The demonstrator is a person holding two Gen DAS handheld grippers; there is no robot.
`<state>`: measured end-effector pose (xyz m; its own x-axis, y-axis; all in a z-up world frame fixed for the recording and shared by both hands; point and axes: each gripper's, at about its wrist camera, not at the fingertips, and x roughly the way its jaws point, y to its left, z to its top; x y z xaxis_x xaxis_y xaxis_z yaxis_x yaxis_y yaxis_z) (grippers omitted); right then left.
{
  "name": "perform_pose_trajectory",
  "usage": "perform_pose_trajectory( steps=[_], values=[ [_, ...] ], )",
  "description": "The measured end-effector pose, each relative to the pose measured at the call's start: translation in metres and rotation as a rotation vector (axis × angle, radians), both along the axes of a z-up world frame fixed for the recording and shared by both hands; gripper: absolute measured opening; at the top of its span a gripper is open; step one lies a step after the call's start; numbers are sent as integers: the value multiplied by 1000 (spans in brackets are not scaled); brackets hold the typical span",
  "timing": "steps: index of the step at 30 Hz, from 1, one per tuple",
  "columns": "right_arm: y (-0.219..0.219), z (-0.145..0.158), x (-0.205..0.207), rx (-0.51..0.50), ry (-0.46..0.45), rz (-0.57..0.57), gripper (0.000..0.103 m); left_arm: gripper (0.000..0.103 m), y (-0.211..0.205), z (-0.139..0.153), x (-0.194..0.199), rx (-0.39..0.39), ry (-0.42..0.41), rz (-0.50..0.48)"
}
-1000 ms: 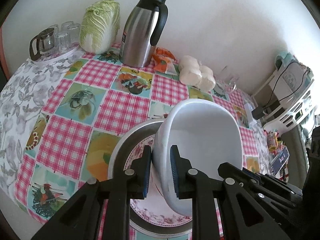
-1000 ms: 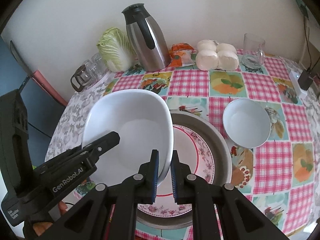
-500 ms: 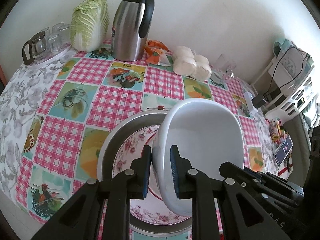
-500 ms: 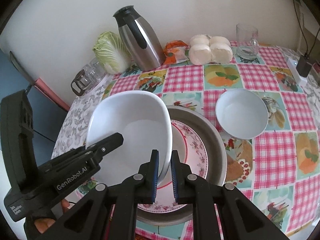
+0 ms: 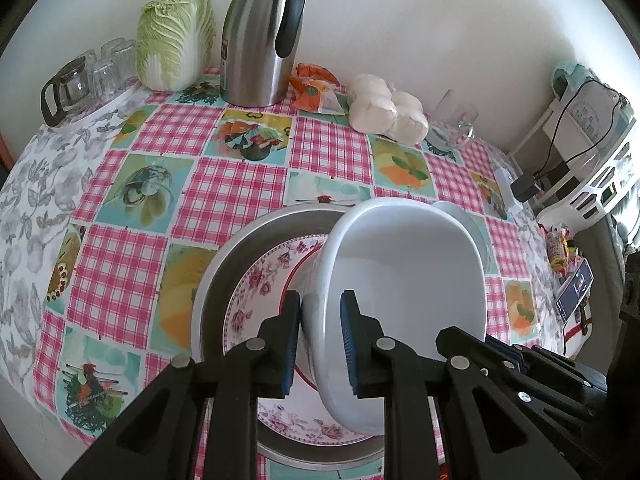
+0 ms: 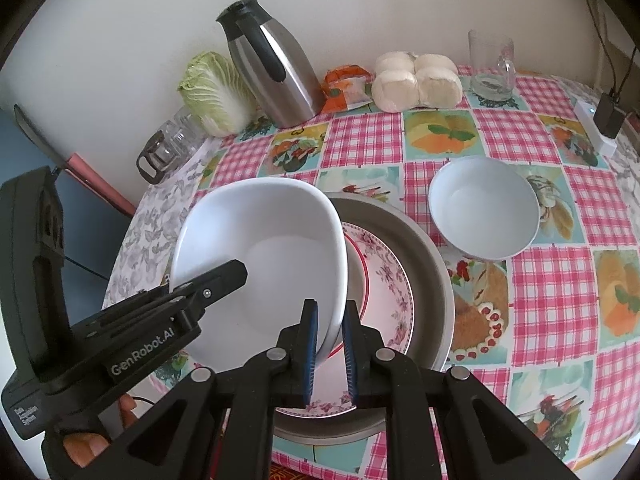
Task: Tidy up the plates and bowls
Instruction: 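Lift the square white bowl with both grippers over the red-rimmed bowl, then lower the square white bowl into the red-rimmed bowl with both grippers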
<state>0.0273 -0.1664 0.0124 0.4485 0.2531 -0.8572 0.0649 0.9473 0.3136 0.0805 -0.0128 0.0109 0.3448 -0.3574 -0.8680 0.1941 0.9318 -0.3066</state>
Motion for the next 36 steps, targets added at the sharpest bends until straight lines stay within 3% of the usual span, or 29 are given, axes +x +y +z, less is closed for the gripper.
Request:
perform_pose_trajectory(
  steps=[36],
  values=[
    [-3, -15, 4, -3, 49, -20, 15, 23, -14, -14, 4, 71, 46, -42]
  ],
)
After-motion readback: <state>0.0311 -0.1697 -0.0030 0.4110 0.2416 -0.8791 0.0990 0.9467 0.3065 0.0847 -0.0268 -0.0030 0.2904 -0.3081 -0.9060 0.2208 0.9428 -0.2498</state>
